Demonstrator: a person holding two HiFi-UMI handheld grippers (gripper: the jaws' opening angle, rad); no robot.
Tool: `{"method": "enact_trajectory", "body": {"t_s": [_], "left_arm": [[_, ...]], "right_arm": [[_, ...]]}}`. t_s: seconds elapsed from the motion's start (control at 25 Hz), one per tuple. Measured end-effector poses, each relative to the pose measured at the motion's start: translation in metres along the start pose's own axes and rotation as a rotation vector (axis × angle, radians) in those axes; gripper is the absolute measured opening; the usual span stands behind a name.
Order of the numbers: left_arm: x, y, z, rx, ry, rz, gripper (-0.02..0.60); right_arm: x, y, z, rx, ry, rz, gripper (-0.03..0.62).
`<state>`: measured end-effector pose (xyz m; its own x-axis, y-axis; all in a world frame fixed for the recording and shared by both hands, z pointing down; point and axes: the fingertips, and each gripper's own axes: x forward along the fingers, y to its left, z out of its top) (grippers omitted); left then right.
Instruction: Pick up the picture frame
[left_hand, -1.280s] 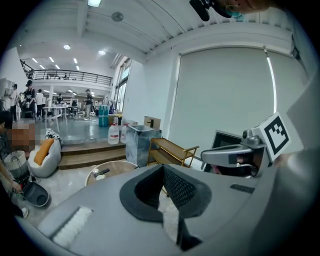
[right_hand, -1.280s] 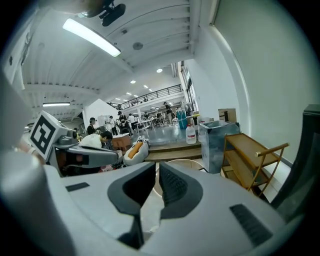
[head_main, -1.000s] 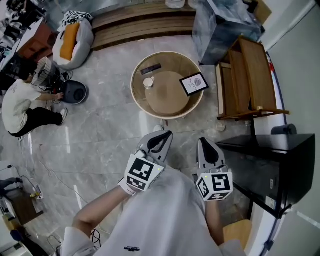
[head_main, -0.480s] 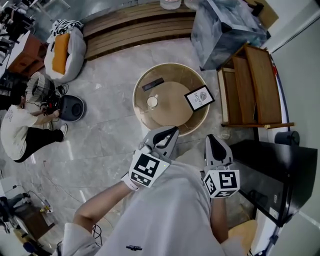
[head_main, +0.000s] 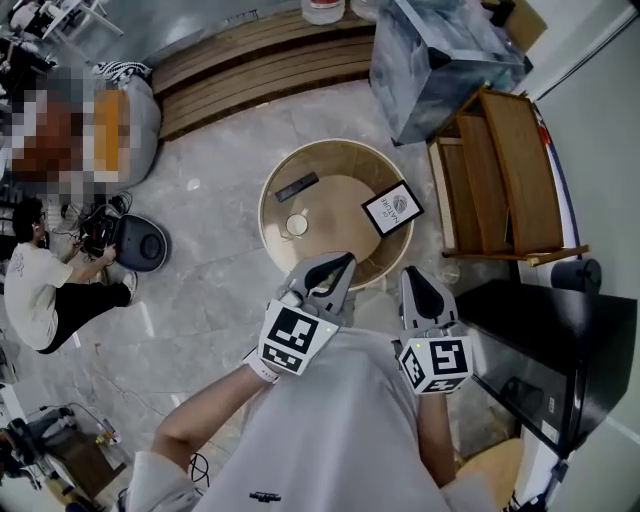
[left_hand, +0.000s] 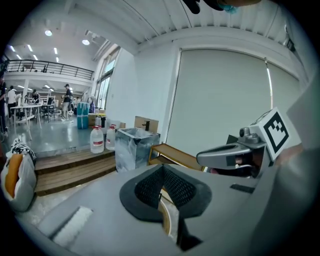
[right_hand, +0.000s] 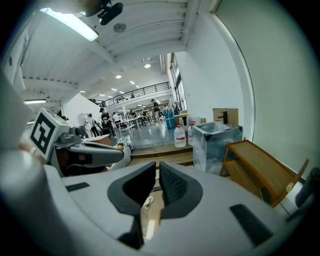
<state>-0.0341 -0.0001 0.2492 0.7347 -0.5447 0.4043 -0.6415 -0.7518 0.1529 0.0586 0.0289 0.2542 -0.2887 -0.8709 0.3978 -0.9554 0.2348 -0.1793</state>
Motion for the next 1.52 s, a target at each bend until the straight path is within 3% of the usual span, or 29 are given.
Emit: {"method": "enact_trajectory", "body": {"t_s": [0.28,0.6,0.84,1.32,1.52], "left_arm": [[0.039,0.016,-0.010,0.034,0.073,-0.001,0.003],[0.102,0.030,-0.055,0.098,0.207,-0.046,0.003],[0.162,0.041,-0.111,0.108,0.316,-0.096,0.003],[0.264,0.073,-0.220,0.215,0.467,-0.168,0.005],[0.299,0.085,-0.269,0.356,0.518,-0.233,0.006]], "right_arm": [[0.021,-0.028,-0.007,0.034,0.034,0.004,0.018],[0.072,-0.056,-0.035,0.051,0.080,0.033,0.018],[0.117,-0.084,-0.069,0.031,0.127,0.053,0.018],[0.202,-0.149,-0.167,0.045,0.198,0.068,0.018],[0.228,-0.159,-0.208,0.038,0.219,0.109,0.018]]}}
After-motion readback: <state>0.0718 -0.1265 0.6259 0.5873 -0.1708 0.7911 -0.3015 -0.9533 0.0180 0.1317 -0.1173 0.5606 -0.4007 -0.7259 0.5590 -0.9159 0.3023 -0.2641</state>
